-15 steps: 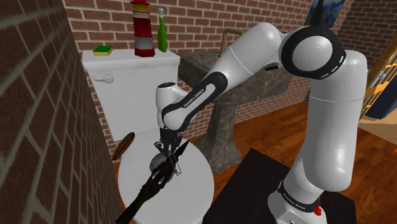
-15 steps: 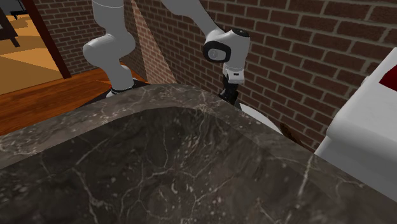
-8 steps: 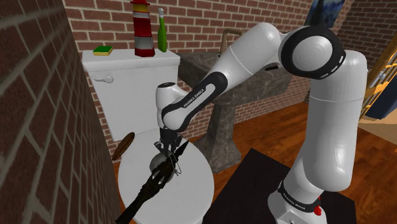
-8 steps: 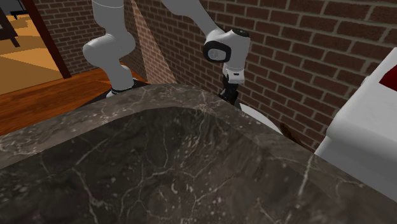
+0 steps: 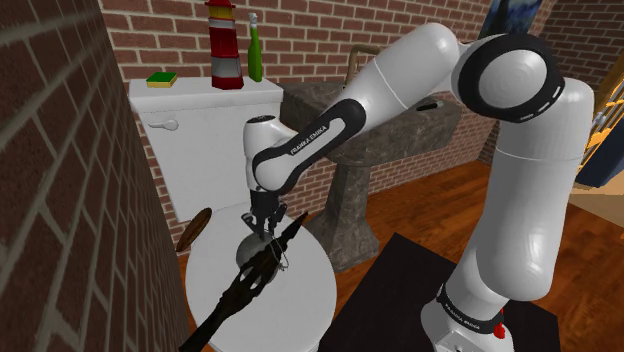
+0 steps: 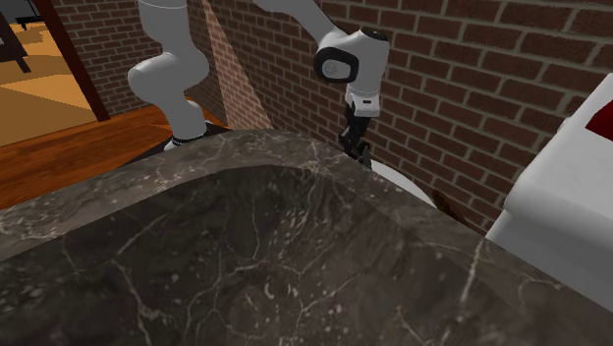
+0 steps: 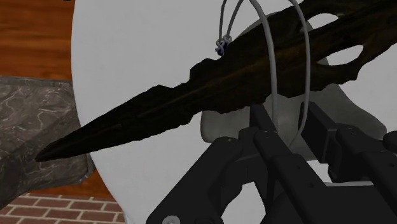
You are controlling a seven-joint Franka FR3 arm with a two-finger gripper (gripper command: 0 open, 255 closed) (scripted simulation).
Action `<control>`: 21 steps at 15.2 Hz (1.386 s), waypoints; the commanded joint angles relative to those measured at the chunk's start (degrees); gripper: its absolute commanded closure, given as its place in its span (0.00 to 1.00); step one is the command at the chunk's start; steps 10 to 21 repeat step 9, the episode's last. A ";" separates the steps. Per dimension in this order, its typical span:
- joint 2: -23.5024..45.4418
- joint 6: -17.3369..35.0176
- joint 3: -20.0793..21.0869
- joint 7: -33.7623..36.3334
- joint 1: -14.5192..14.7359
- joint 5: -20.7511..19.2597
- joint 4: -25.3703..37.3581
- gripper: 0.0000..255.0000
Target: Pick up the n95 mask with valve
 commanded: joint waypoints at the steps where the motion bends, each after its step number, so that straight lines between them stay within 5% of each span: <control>1: -1.13 -1.47 0.09 -0.21 -0.15 0.32 0.40 1.00; 7: -4.09 -5.66 0.31 -0.57 -0.39 1.13 1.71 1.00; 21: -4.16 -5.76 0.32 -0.58 -0.39 1.15 1.74 1.00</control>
